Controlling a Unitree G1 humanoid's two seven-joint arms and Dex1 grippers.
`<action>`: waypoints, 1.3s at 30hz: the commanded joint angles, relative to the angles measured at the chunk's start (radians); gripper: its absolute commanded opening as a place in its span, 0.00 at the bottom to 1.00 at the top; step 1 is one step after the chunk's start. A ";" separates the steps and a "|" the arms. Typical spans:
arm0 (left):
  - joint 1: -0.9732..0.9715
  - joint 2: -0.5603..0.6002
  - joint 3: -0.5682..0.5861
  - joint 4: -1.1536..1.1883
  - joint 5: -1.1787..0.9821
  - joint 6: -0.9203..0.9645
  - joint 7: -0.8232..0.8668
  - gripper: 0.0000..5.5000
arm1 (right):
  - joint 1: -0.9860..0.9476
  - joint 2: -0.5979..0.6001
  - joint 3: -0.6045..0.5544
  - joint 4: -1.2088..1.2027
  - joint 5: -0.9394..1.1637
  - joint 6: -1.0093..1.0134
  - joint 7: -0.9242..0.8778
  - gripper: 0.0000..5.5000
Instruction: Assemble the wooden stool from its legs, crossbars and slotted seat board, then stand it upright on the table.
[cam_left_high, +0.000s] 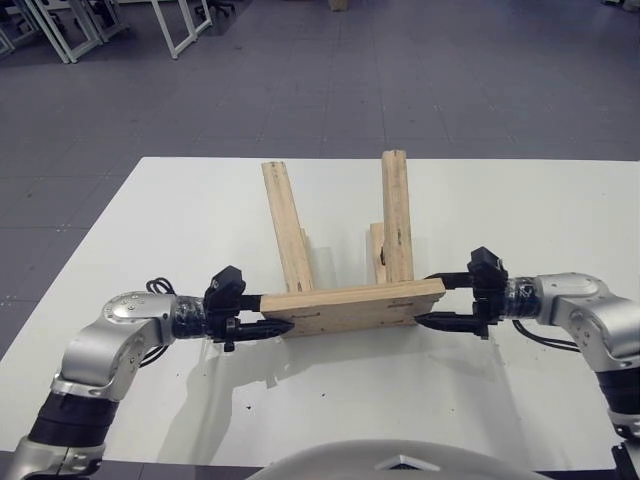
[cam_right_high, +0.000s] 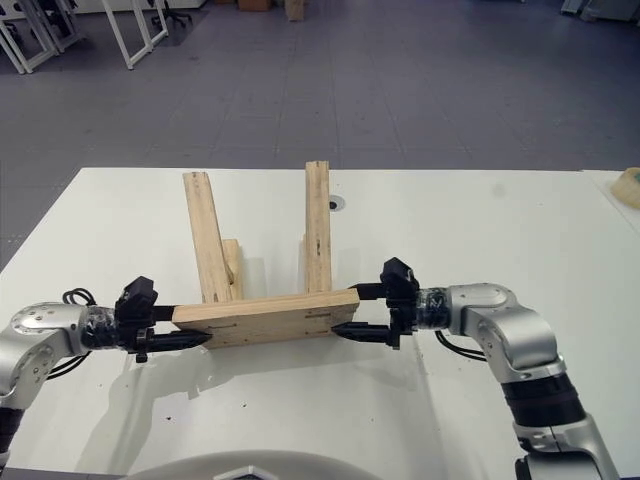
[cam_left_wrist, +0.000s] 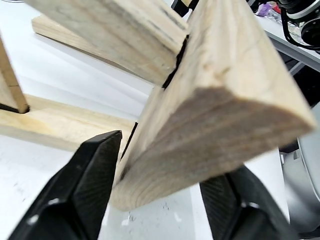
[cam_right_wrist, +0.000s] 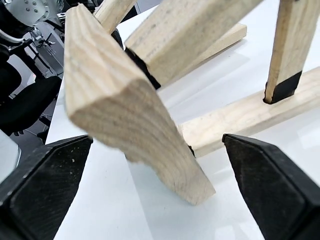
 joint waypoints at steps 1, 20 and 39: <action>-0.072 -0.001 -0.050 0.072 0.039 -0.012 -0.036 0.38 | -0.051 -0.018 0.032 0.069 -0.043 -0.095 0.081 0.78; -0.225 -0.011 -0.093 0.236 0.068 -0.044 -0.172 0.36 | -0.200 0.068 0.116 0.291 -0.131 -0.247 0.204 0.28; -0.307 0.005 0.133 0.036 -0.324 0.362 -0.161 0.26 | -0.166 -0.019 -0.150 -0.025 0.333 0.354 0.166 0.26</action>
